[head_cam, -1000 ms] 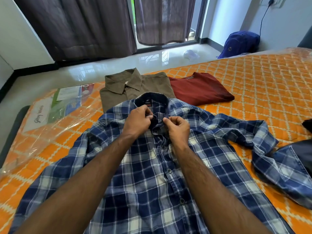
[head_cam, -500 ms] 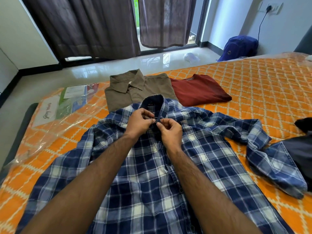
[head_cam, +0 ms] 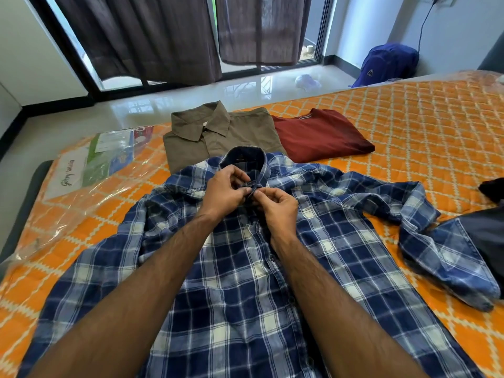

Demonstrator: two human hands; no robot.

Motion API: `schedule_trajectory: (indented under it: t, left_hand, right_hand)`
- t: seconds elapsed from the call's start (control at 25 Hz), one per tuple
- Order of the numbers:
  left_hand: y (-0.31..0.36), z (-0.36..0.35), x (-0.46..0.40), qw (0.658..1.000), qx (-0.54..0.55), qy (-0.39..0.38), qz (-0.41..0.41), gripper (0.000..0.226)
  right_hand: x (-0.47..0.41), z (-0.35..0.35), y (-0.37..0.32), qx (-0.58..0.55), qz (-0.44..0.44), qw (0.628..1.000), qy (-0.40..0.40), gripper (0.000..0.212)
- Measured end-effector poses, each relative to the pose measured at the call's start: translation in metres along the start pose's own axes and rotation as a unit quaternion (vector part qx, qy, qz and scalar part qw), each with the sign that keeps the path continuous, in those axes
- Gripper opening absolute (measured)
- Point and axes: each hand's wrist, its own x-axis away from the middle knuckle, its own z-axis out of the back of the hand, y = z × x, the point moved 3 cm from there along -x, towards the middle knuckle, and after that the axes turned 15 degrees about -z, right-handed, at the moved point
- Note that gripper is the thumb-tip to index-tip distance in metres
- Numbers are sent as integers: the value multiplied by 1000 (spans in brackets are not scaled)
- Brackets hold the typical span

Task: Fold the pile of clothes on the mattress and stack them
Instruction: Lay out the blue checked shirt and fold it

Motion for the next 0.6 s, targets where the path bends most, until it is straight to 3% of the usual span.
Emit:
schedule_trajectory:
  t: [0.4, 0.48, 0.6]
  left_hand:
    - [12, 1, 7, 975, -109, -86, -172, 38]
    - [12, 4, 6, 976, -116, -64, -172, 37]
    - [12, 6, 4, 996, -34, -3, -83, 38]
  right_hand:
    - [-5, -5, -5, 53, -74, 996, -18, 15]
    - [-6, -6, -6, 77, -61, 995, -30, 15]
    - [-6, -4, -14, 175, 20, 984, -23, 12]
